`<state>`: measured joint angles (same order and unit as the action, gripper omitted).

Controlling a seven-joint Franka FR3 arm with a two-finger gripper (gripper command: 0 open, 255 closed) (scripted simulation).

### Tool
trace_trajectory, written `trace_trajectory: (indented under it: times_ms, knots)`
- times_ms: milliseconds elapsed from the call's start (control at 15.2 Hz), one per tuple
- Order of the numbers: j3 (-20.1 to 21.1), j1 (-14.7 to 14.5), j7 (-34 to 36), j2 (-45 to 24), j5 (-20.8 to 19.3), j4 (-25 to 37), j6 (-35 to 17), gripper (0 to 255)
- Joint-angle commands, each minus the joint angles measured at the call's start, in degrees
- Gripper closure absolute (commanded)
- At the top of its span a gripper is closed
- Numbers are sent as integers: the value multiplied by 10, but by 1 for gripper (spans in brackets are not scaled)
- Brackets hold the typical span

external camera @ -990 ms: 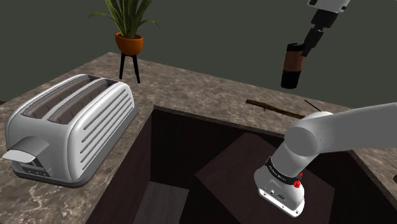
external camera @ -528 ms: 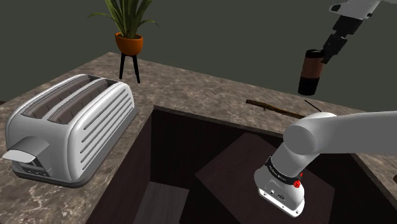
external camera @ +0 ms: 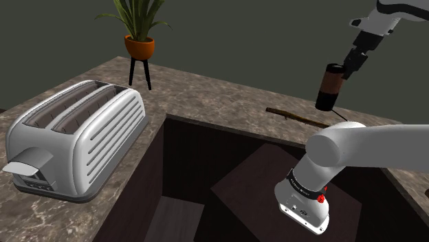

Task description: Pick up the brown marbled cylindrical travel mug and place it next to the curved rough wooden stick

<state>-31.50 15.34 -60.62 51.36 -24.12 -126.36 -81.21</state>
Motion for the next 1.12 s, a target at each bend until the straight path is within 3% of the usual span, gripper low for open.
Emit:
trace_trajectory:
  times_ms: [0,1056]
  knots:
    - [-4,2,1,5,-4,-16,-12,255]
    - [-46,21,14,40,-46,-149,-112,255]
